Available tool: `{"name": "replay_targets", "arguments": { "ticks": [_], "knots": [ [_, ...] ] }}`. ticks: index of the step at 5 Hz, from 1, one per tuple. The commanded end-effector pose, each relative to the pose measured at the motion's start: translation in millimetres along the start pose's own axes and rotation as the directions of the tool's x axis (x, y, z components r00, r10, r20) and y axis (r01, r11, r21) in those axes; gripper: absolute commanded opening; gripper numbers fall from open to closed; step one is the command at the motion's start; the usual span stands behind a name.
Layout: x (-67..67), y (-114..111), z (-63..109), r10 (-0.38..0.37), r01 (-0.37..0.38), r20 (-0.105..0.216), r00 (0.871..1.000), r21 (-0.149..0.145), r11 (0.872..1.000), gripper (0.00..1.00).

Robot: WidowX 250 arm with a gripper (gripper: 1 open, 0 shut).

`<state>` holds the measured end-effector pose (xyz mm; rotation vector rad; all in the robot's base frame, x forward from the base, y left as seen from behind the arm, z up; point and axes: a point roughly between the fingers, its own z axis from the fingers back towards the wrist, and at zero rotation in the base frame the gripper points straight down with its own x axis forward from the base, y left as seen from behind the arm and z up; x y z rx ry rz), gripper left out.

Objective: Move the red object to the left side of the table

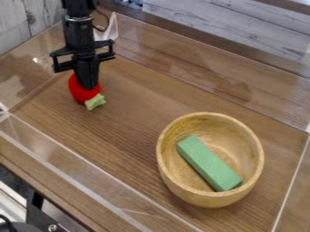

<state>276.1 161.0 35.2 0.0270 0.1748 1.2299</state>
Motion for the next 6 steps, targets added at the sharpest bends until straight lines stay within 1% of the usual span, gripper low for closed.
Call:
{"name": "replay_targets", "arguments": {
  "ticks": [1,4,5,6],
  "knots": [
    [11.0,-1.5,6.8,0.057,-0.057,0.008,0.998,-0.014,0.998,0.0],
    [18.6,1.7,-1.8,0.003,-0.003,-0.008,1.0,0.029,1.0,0.0],
    [13.0,-5.0,-11.8,0.018,-0.017,-0.024,1.0,0.037,0.999,1.0],
    [6.8,-11.0,-16.1,0.033,-0.031,-0.039,0.999,0.043,0.999,1.0]
  ]
}}
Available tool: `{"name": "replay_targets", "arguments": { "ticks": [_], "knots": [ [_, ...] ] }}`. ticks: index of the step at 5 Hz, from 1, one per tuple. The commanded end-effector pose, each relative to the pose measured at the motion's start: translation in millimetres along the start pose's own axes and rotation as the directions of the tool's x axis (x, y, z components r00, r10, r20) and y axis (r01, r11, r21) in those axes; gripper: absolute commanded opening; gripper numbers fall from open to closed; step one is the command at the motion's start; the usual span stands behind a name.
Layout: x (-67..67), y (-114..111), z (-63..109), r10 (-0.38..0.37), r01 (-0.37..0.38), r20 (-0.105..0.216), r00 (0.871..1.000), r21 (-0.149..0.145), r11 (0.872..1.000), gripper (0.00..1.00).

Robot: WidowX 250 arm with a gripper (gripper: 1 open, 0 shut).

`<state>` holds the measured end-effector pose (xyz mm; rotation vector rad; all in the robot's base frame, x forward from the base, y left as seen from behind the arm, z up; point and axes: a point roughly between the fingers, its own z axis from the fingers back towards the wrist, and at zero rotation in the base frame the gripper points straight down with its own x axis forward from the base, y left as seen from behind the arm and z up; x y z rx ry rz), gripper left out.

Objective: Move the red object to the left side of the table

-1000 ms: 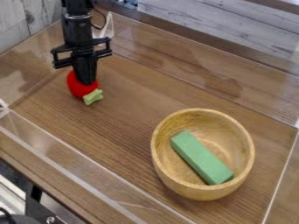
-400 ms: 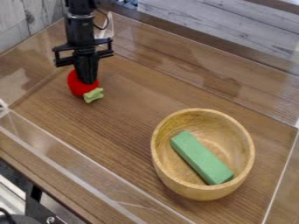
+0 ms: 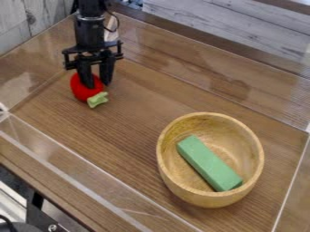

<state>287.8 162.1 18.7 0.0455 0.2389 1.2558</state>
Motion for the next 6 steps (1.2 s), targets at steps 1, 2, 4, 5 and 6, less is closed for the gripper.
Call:
{"name": "replay_targets", "arguments": {
  "ticks": [1,2,4,5,6],
  "knots": [
    [-7.2,-2.6,-1.7,-0.002,0.002,-0.009,1.0,-0.005,1.0,0.0],
    [-14.3,-6.1,-0.7,-0.006,0.006,-0.017,1.0,-0.005,1.0,0.0],
    [-7.3,-2.2,10.0,0.107,-0.108,-0.035,0.994,-0.03,0.994,1.0],
    [-11.0,3.0,20.4,0.179,-0.182,-0.049,0.983,-0.062,0.981,1.0],
    [-16.5,4.0,47.8,0.125,-0.128,-0.04,0.991,-0.082,0.988,1.0]
  ]
}}
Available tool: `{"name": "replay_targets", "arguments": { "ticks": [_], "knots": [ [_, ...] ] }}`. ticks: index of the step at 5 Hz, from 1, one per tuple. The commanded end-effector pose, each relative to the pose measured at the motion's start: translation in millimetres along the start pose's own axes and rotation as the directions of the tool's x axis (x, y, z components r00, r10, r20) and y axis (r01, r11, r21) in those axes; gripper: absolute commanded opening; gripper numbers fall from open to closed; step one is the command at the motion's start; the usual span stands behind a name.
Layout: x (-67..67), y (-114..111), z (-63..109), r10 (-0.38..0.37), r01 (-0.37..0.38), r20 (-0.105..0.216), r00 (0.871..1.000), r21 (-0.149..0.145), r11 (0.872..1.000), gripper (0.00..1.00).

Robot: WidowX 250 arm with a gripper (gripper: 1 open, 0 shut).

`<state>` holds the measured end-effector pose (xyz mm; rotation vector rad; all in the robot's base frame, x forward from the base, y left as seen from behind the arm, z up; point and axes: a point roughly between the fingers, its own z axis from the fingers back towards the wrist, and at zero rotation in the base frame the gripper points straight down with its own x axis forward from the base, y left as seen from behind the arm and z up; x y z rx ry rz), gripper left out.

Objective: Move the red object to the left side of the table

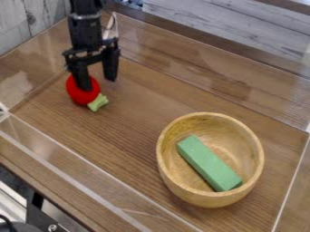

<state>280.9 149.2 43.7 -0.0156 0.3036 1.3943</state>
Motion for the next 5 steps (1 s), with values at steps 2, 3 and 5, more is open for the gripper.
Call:
{"name": "replay_targets", "arguments": {
  "ticks": [2,3,5],
  "knots": [
    [-21.3,-9.0,76.8,-0.134,0.14,0.072,0.988,-0.088,0.986,1.0],
    [-30.8,-16.1,91.7,-0.196,0.202,0.077,0.978,-0.081,0.976,1.0],
    [-16.1,-19.3,102.4,-0.211,0.218,0.086,0.974,-0.071,0.973,1.0]
  ]
}}
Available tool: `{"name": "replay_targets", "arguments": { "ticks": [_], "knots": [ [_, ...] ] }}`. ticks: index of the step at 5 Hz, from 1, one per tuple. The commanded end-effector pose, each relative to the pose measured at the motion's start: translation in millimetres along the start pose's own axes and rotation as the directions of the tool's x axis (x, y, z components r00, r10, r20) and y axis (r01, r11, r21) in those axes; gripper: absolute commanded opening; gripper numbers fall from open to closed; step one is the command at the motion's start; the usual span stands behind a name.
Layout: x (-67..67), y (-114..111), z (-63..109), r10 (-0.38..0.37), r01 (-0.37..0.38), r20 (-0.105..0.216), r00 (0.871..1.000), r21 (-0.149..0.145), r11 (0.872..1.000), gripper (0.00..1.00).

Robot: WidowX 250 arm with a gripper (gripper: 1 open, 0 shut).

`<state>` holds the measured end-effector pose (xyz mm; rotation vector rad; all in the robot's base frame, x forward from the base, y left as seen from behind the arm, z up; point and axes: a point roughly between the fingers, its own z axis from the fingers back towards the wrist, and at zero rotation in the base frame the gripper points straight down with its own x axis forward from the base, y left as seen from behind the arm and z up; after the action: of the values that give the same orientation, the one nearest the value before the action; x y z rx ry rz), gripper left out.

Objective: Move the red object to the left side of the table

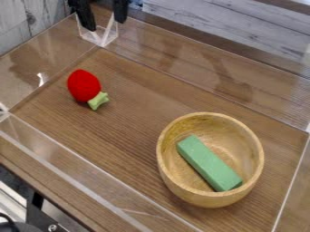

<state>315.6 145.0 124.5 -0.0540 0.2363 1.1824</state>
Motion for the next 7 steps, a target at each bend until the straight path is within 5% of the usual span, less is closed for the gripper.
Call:
{"name": "replay_targets", "arguments": {
  "ticks": [1,4,5,7],
  "knots": [
    [-10.9,-5.5,13.8,0.05,-0.048,0.044,0.998,-0.038,0.998,1.0],
    [-45.4,-20.3,10.3,0.15,-0.148,0.057,0.987,-0.034,0.988,1.0],
    [-47.7,-25.8,9.1,0.165,-0.163,0.069,0.984,-0.027,0.986,0.0],
    [-39.8,-20.0,4.0,0.136,-0.137,0.083,0.987,0.005,0.991,0.0]
  ]
}}
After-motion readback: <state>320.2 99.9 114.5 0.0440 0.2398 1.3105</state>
